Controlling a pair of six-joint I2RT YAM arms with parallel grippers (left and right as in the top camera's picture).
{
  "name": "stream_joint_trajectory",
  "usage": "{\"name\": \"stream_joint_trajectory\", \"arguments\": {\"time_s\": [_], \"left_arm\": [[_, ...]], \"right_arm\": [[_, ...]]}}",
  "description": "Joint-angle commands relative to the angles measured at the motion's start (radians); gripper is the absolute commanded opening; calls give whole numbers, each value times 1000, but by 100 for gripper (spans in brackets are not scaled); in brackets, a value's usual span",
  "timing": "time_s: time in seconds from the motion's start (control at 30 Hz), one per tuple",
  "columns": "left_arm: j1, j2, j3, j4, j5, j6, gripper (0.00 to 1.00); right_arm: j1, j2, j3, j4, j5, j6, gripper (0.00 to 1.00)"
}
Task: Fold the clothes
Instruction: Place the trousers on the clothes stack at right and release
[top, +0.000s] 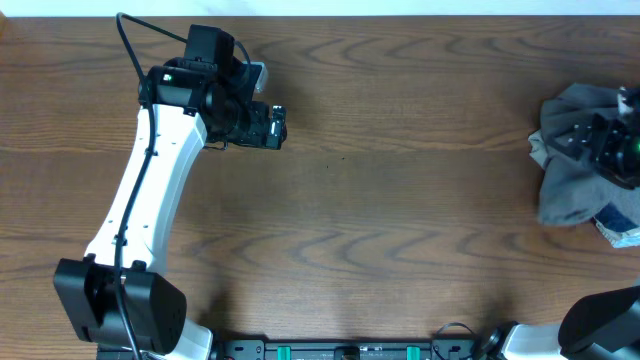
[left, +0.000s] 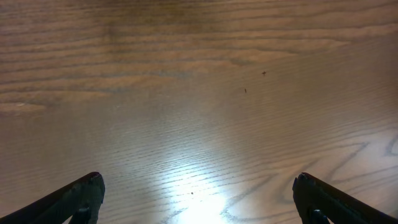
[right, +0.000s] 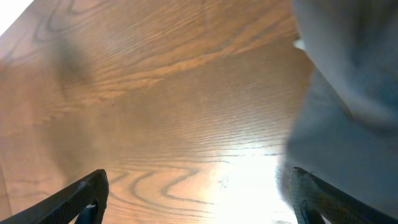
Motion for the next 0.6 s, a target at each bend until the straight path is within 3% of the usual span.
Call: {"name": "stream_joint_trajectory", "arguments": {"time_s": [0.0, 0.27, 0.37, 0.57], "left_arm": [[4, 0, 12, -5, -17, -16, 98], [4, 0, 12, -5, -17, -15, 98], [4, 0, 12, -5, -16, -15, 98], [4, 0, 12, -4, -16, -16, 98]], "right_arm": [[35, -8, 6, 2, 12, -27, 91], [47, -8, 6, 22, 23, -34, 90], [47, -6, 6, 74, 123, -6, 81], [46, 45, 2, 191, 399, 71, 16]]}}
